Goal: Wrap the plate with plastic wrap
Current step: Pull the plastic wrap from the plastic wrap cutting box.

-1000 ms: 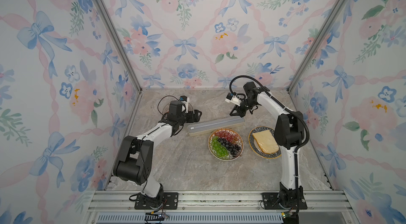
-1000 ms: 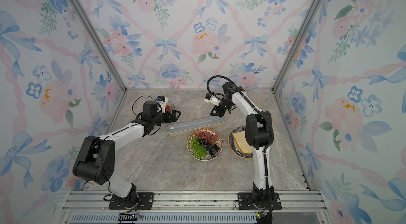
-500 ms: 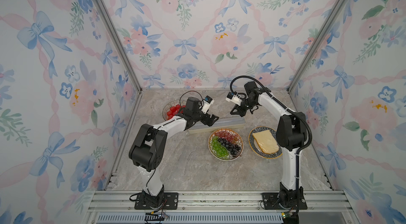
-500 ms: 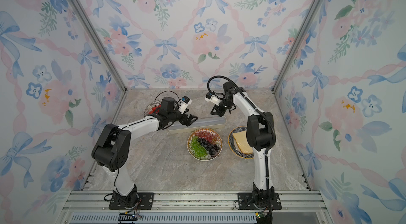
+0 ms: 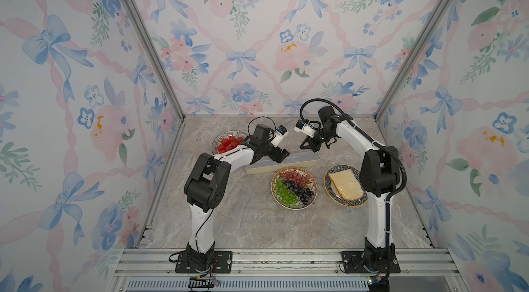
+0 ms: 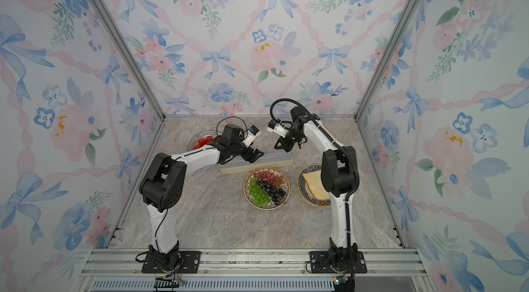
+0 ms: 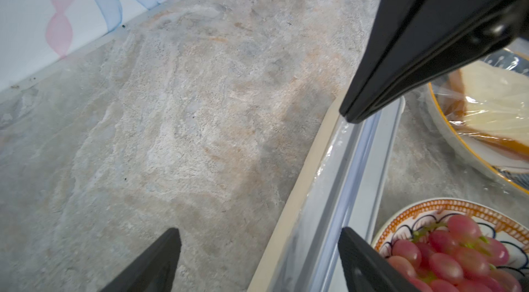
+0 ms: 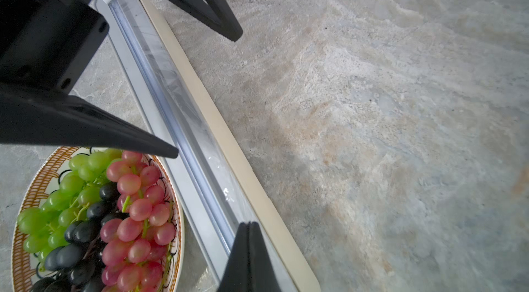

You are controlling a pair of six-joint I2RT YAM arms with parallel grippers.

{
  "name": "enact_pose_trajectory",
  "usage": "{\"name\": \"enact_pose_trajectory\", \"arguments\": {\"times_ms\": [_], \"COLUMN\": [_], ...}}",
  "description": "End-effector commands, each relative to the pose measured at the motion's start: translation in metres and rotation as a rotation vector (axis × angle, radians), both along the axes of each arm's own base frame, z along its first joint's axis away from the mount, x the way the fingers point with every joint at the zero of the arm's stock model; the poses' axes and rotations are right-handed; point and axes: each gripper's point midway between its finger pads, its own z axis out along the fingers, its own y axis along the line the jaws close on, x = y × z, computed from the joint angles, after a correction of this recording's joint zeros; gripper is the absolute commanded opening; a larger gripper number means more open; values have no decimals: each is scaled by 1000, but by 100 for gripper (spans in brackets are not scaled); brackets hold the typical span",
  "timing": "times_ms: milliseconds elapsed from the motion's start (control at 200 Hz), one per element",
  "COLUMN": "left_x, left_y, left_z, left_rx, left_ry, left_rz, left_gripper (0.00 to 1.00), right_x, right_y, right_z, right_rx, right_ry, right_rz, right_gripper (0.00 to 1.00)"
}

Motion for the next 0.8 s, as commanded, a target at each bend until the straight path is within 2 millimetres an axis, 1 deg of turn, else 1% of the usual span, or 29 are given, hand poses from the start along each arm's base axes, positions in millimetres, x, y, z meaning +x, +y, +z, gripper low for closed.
{"name": "enact_pose_trajectory", "arguments": {"times_ms": [0,55,190,345,510,635,680,735,795], "left_x": [3,4,-1,-8,-23,-38,-44,-51,-56], "left_y": [9,13,26,53,82,99,103,102,99], "left_z": [-20,-24,-32,-36,-41,-48,-50,-53,-57], "left_rx": [91,119,170,233,265,261,257,255,248], "left_ry": [16,23,45,55,101,156,175,190,213], "left_rz": [20,32,41,94,116,101,89,64,32], "left_gripper": [83,79,73,69,67,65,64,62,57], "right_x": [2,1,2,1,1,2,3,3,3], "right_y": [-1,-1,-3,-6,-8,-7,-7,-7,-7], "right_z": [6,6,4,0,-3,-4,-4,-5,-6], "right_rx": [8,6,-9,-31,-42,-43,-42,-42,-43], "right_ry": [-13,-11,-13,-12,-12,-13,-14,-13,-11], "right_rz": [-9,-10,-12,-10,-8,-6,-5,-4,-4], "right_gripper": [0,0,0,0,0,0,0,0,0]}}
